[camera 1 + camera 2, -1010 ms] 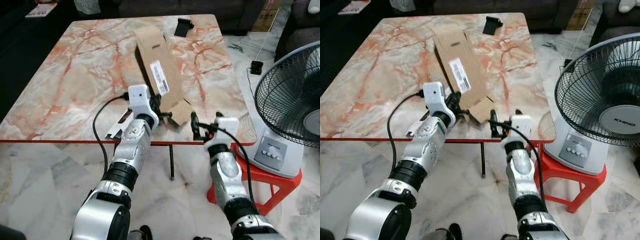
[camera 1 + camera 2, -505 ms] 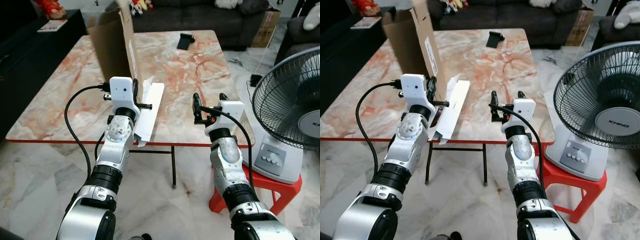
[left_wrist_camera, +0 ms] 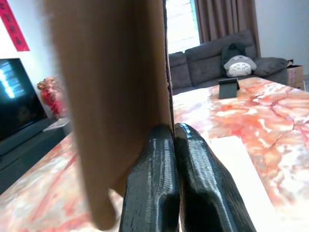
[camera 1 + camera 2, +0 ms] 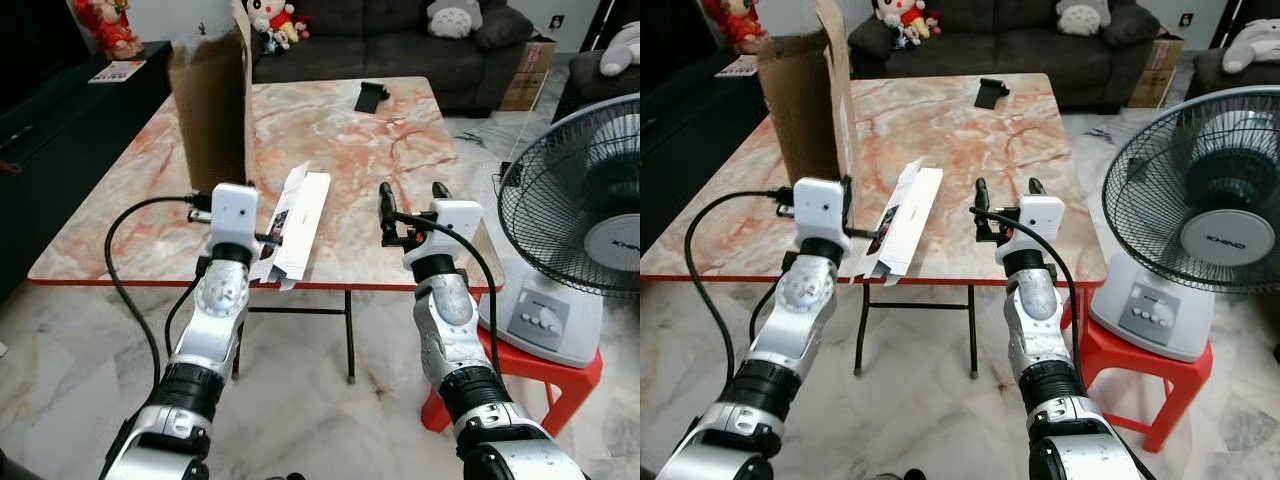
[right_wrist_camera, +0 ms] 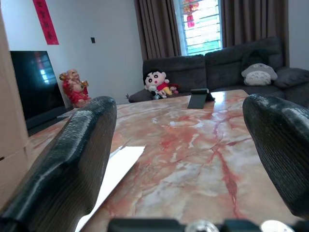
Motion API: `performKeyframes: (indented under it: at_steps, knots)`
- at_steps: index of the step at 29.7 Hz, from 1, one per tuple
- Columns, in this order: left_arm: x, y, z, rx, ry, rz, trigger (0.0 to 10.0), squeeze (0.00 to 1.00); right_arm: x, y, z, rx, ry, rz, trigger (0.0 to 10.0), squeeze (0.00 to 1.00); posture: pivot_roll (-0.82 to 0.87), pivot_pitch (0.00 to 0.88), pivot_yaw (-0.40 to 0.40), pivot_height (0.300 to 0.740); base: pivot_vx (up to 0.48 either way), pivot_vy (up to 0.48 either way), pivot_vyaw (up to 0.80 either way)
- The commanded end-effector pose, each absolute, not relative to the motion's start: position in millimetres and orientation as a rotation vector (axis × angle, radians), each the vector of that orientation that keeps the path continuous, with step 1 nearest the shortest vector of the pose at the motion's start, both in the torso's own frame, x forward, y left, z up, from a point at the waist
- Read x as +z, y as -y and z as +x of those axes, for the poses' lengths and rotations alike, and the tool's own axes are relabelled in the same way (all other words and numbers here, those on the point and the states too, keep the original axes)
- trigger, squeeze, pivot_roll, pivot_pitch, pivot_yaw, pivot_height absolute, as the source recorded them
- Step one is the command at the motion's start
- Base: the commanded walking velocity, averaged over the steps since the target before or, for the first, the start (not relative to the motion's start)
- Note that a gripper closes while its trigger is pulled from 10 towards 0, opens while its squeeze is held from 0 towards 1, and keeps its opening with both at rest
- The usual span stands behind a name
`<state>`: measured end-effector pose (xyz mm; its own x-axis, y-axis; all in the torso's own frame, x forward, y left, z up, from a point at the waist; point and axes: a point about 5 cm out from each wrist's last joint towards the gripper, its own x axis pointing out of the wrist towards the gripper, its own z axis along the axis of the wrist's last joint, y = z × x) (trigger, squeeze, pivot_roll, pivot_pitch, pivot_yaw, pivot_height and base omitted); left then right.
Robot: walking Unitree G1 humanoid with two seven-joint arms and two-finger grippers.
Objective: Picking trash to rubbish bin
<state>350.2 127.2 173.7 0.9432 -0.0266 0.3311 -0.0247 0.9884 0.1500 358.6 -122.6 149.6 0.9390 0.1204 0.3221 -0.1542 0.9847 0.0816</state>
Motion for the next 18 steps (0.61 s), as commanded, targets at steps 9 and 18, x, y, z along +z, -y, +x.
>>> performKeyframes:
  at_steps: [9,18]
  knots:
    - [183.2,-129.5,348.0,0.028,0.388,0.179,10.0,0.0,149.8,116.6,358.1,0.167,0.325,0.104,10.0,0.0,-0.02,0.0,0.095,0.74,0.0,0.0,0.0]
    - [182.1,-130.6,346.8,0.035,0.384,0.179,10.0,0.0,147.8,116.6,357.1,0.167,0.318,0.105,10.0,0.0,-0.02,0.0,0.094,0.74,0.0,0.0,0.0]
